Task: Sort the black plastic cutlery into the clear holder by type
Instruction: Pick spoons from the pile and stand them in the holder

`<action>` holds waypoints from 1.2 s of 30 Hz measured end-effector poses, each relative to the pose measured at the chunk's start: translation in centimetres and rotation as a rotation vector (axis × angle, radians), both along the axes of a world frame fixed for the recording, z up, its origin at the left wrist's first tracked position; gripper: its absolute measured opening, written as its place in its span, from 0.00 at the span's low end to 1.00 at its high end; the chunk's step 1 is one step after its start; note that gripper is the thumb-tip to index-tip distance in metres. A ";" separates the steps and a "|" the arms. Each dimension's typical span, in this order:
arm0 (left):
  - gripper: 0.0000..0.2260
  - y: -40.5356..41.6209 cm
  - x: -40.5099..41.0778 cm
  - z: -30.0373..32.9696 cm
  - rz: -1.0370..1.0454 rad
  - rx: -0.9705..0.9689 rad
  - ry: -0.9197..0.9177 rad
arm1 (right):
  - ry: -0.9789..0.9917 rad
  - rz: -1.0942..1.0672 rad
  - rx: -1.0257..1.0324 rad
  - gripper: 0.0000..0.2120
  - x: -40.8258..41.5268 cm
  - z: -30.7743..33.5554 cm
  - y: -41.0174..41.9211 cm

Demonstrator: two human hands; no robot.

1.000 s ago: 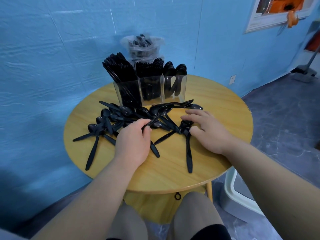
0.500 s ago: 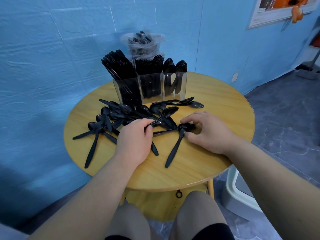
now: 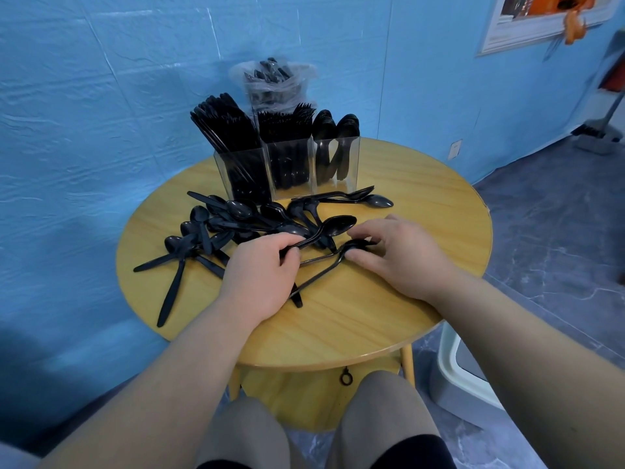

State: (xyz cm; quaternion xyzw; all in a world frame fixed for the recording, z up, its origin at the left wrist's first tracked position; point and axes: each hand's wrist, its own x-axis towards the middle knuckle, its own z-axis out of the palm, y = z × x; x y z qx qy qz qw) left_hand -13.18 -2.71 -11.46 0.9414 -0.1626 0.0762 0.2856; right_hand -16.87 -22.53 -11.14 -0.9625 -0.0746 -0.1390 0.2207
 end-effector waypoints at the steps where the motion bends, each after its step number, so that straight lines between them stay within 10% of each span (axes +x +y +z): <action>1: 0.14 0.0 0.0 0.0 -0.002 -0.005 0.001 | -0.004 -0.011 0.000 0.16 -0.1 0.0 0.0; 36: 0.13 0.0 -0.2 -0.5 -0.186 0.184 -0.187 | -0.177 -0.016 0.017 0.11 0.4 -1.0 -0.5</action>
